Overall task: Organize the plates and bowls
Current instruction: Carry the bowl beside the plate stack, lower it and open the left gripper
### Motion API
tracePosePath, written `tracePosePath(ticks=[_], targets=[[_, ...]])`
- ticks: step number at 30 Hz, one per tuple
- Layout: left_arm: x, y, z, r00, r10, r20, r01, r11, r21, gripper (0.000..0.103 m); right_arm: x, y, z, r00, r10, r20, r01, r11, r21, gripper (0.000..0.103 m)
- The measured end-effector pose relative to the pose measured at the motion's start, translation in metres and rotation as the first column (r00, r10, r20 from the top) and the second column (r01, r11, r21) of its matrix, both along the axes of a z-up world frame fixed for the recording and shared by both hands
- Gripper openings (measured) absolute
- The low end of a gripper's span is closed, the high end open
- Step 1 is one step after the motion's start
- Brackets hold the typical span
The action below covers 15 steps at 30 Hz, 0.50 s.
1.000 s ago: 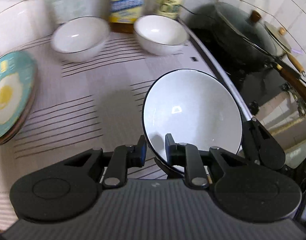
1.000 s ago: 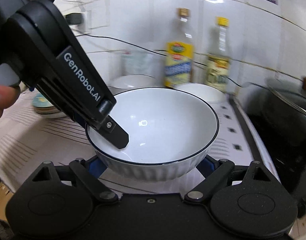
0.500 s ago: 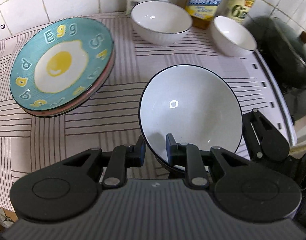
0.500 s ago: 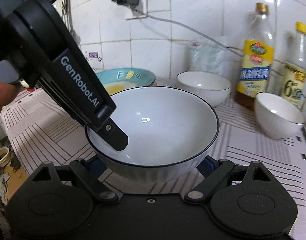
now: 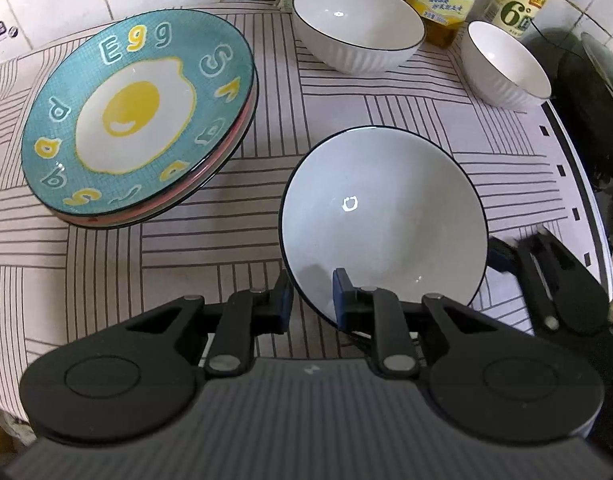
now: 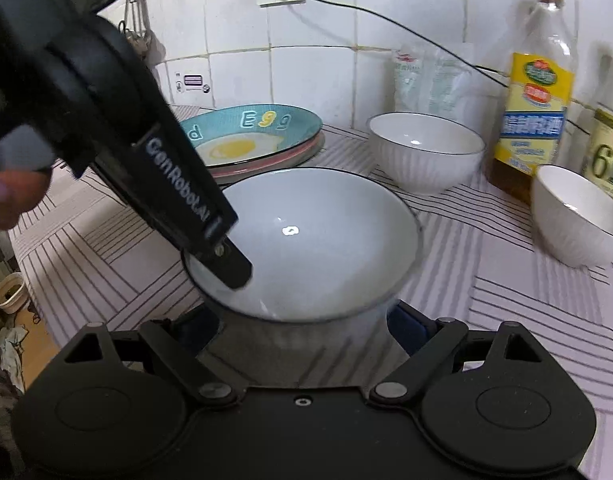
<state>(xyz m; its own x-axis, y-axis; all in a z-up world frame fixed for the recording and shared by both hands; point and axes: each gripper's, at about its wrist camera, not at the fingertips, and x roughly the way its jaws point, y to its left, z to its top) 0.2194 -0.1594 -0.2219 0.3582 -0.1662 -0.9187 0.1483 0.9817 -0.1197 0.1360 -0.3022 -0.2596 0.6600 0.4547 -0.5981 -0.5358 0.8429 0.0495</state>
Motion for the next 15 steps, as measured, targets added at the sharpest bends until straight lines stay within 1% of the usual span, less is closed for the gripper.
tracePosePath(ticks=[1, 3, 5, 8, 11, 15], targets=[[-0.001, 0.0, 0.002, 1.0, 0.005, -0.007, -0.005, 1.0, 0.002, 0.023, -0.006, -0.005, 0.003, 1.0, -0.011, 0.001, 0.011, 1.0, 0.004, 0.093], [-0.002, 0.0, 0.007, 1.0, -0.002, -0.016, 0.003, 1.0, 0.022, 0.034, -0.016, -0.018, 0.013, 0.999, -0.041, 0.001, 0.041, 0.999, 0.025, 0.093], [-0.005, -0.003, 0.013, 1.0, -0.02, -0.011, 0.021, 0.998, 0.061, 0.038, -0.025, -0.031, 0.023, 0.998, -0.067, -0.001, 0.067, 0.997, 0.044, 0.093], [-0.009, -0.007, 0.024, 0.999, -0.039, -0.014, 0.04, 0.995, 0.089, 0.041, -0.031, -0.046, 0.039, 0.993, -0.116, 0.001, 0.116, 0.992, 0.058, 0.093], [-0.014, -0.009, 0.037, 0.999, -0.047, -0.017, 0.048, 0.996, 0.078, 0.041, -0.035, -0.058, 0.055, 0.986, -0.165, 0.017, 0.162, 0.982, 0.099, 0.093], [-0.022, -0.016, 0.053, 0.997, -0.072, 0.0, 0.071, 0.993, 0.092, 0.042, -0.037, -0.072, 0.074, 0.97, -0.238, 0.041, 0.231, 0.963, 0.137, 0.091]])
